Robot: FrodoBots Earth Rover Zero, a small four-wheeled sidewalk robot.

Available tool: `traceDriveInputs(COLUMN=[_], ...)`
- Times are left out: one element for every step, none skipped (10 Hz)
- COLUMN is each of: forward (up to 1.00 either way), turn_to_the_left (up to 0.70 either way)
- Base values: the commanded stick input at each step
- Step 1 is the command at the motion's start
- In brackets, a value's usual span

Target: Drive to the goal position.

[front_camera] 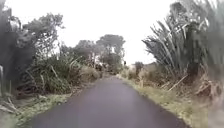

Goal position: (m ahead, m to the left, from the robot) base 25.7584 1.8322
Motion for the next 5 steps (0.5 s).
traceDriveInputs(forward=[0.85, 0.85, 0.85, 0.85, 0.85], turn_to_the_left=[0.0, 0.0, 0.0, 0.0, 0.0])
